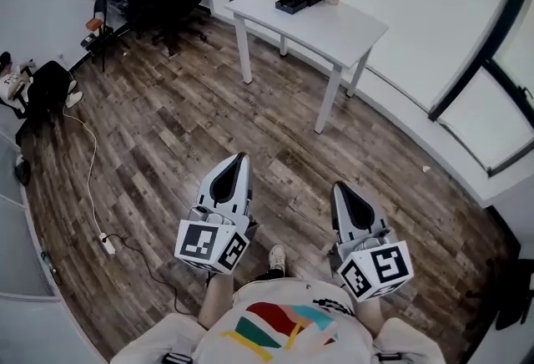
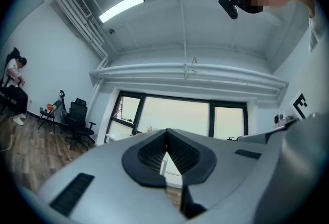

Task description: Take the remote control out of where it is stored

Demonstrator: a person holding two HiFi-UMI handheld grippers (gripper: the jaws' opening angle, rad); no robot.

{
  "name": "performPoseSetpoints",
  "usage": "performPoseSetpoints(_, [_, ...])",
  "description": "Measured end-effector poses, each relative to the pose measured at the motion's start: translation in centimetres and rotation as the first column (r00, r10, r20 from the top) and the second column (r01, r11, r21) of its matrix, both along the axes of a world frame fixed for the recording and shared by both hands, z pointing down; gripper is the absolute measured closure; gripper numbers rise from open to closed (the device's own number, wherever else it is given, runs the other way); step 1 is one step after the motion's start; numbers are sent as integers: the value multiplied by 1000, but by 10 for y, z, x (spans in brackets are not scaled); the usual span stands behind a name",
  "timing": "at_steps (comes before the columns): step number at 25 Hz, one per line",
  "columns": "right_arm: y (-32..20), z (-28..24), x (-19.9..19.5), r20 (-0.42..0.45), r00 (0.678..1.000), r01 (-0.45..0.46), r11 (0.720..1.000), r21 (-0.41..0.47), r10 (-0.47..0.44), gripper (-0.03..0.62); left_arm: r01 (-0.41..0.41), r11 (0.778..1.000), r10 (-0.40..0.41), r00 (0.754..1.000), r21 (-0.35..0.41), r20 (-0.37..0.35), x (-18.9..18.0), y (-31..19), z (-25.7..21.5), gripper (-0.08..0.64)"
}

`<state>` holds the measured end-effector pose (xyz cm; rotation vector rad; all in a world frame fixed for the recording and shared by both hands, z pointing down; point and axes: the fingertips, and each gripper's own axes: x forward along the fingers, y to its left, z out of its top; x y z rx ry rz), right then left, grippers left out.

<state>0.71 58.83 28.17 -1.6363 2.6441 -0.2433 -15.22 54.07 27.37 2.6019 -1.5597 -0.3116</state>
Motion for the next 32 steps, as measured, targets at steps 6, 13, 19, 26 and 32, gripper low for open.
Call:
performPoseSetpoints(6, [-47,2,-26,-40,999,22,1000,21,-21,592,4,1000,-4,1000,-3,-1,-14,-44,1,554])
performPoseSetpoints(13, [-101,3,-28,-39,997,66,998,16,-65,592,-15,1000,15,1000,12,-13,-1,-82,-4,554])
performPoseSetpoints(19, [-162,-5,-22,-103,994,38,995,97,-28,592,25,1000,-25,998,-15,50,-3,-135,1,554])
performPoseSetpoints(26, [-255,-3,17,-15,1000,-2,995,104,4,592,55,998,-56,995,5,78,12,-229,-2,554])
performPoseSetpoints(32, [-348,5,37,-5,1000,3,996,88,-2,592,46,998,-49,995,35,87,34,-317,-9,554])
